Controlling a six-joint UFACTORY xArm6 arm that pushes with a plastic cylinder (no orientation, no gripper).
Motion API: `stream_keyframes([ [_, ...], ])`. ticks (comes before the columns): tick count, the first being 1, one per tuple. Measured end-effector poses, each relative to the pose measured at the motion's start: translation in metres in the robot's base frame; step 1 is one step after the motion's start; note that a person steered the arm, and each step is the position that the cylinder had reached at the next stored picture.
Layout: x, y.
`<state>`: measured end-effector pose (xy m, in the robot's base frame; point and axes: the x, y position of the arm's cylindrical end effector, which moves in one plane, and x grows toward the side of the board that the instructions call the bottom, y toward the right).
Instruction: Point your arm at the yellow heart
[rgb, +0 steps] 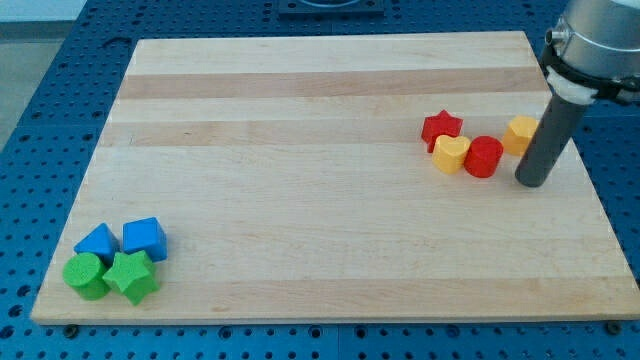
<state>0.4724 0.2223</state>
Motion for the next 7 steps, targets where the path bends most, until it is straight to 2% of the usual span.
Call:
stream_keyframes([
  [2, 0.016, -0.023],
  [7, 0.016, -0.080],
])
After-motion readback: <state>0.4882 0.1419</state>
